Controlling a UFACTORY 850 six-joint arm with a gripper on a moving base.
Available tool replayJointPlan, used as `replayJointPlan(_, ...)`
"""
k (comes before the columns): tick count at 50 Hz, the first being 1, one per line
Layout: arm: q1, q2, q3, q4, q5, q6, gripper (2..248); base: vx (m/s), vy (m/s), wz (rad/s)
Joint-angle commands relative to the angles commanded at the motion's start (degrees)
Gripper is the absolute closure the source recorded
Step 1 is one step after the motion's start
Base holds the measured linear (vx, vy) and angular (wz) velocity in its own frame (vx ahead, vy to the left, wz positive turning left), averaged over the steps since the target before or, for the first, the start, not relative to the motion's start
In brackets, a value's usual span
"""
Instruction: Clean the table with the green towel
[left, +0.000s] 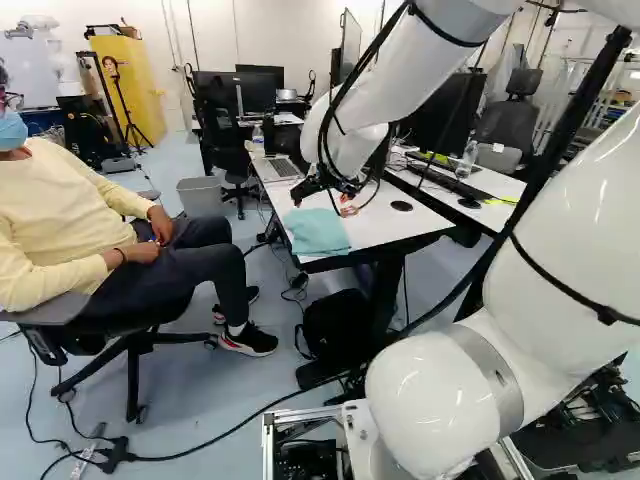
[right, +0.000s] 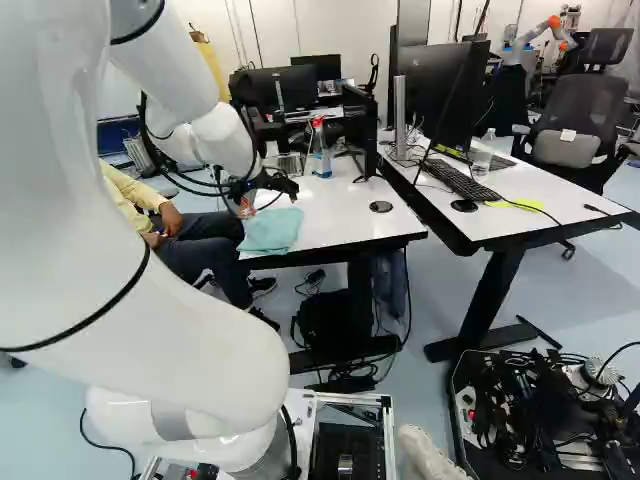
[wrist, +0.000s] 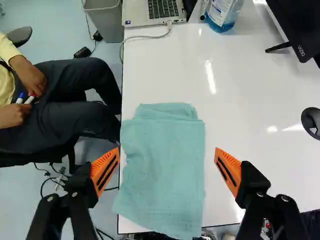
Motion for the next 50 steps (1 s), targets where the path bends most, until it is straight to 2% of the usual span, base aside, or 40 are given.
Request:
replayJointPlan(25,-1.7,1.7,6.0,-0.3,10.1,0.0,3,0.000,0.000,0.000)
replayJointPlan(50,-4.2,4.1,14.4,-0.7,24.1,0.0,3,0.000,0.000,0.000)
